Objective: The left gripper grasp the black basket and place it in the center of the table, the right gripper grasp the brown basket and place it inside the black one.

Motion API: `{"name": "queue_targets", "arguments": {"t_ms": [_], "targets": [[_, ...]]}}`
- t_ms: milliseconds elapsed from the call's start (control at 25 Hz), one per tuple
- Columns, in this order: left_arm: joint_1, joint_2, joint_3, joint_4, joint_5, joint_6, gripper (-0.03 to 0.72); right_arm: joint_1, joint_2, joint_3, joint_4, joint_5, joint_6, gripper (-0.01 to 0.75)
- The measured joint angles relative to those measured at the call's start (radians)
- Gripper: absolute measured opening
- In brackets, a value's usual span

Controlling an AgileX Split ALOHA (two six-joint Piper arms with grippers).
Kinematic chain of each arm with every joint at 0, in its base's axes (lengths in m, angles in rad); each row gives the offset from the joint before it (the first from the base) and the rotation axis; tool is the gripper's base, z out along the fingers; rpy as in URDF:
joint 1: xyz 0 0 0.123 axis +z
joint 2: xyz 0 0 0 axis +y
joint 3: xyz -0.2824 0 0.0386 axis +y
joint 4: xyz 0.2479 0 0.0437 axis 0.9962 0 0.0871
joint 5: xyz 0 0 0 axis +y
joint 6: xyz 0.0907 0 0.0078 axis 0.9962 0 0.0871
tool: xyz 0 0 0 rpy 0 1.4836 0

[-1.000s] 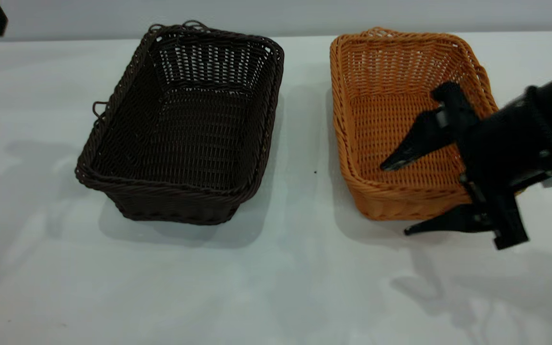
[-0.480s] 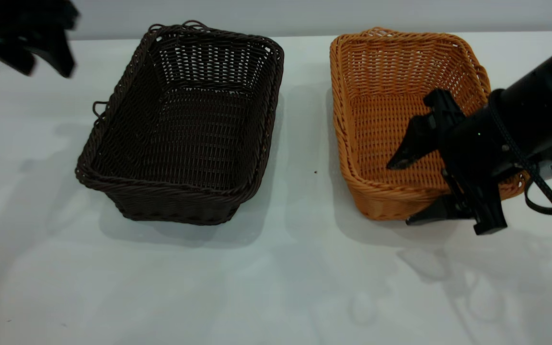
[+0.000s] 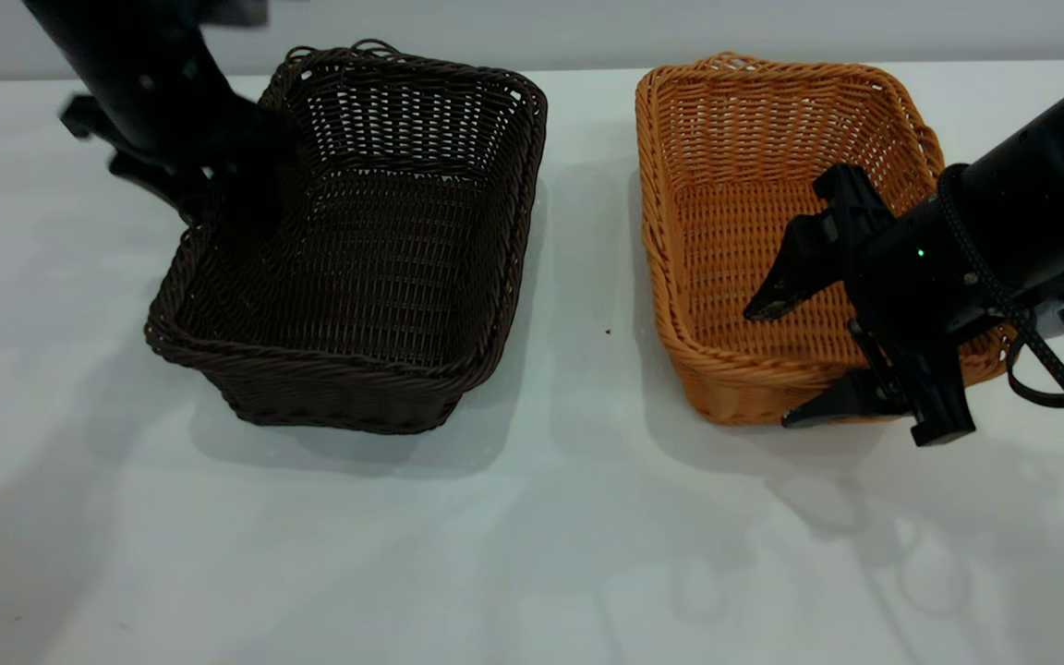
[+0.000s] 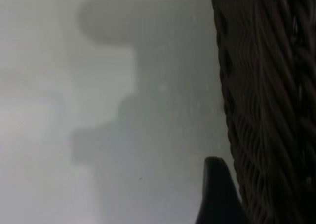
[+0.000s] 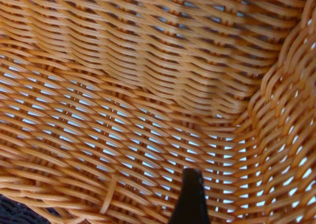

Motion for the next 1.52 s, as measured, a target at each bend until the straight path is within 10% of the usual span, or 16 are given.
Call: {"name": "queue_targets", "arguments": {"t_ms": [240,600,1080,1520], "targets": [[-0.005,0.054,-0.006,0.0,-0.002,0.0,0.341,0.0,0.002,0.0,0.001,-0.011,-0.026,0.465],[-0.005,0.054,-0.007,0.004,-0.026,-0.004,0.083,-0.025,0.002,-0.004,0.015,-0.064,-0.035,0.072],[-0.007,0.053,-0.008,0.094,-0.062,0.093,0.078,-0.402,-0.1,-0.008,-0.029,0.233,-0.386,0.067],[-0.172,0.052,-0.011,0.085,-0.252,0.774,0.078,-0.591,-0.132,-0.171,-0.414,0.756,-0.426,0.067]]}}
